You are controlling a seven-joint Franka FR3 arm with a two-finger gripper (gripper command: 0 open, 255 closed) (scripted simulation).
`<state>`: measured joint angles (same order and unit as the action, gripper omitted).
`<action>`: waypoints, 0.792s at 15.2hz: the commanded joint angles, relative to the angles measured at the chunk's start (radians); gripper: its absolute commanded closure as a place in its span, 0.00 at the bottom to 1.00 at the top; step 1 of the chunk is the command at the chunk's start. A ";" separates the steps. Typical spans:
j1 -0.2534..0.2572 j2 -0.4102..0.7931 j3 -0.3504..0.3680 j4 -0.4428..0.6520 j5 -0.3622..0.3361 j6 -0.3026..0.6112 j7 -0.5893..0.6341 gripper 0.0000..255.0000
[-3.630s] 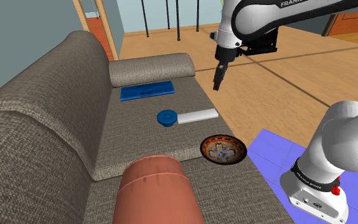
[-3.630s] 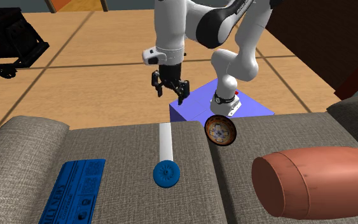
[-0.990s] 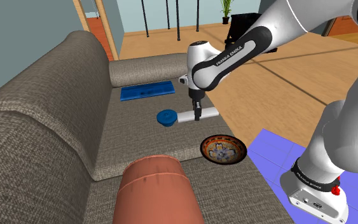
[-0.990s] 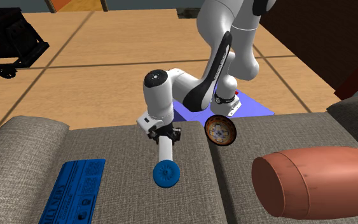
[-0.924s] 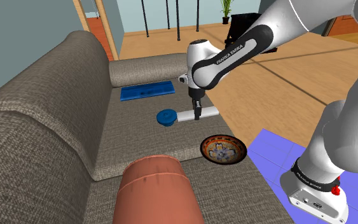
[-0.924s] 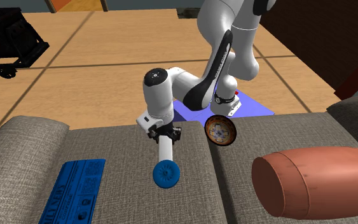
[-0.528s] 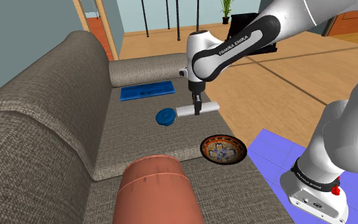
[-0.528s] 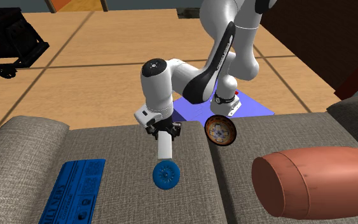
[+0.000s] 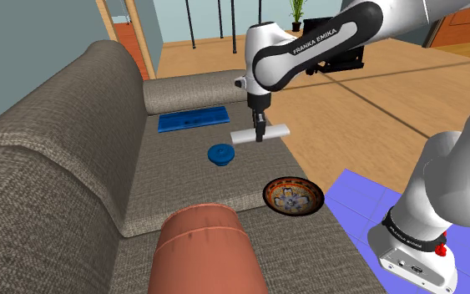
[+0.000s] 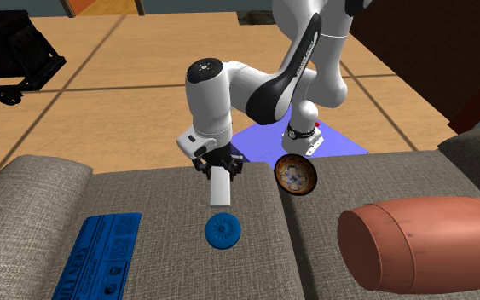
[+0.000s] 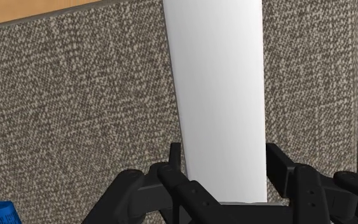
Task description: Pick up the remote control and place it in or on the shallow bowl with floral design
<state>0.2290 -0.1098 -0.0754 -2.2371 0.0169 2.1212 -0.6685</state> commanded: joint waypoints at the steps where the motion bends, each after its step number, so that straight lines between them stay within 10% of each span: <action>1: 0.000 -0.010 0.000 0.018 -0.001 -0.028 0.001 1.00; 6: 0.000 -0.032 0.001 0.062 -0.003 -0.095 0.004 1.00; 12: 0.041 -0.218 0.064 -0.127 0.005 -0.090 0.104 1.00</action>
<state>0.2645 -0.2962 -0.0211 -2.3270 0.0197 2.0262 -0.5792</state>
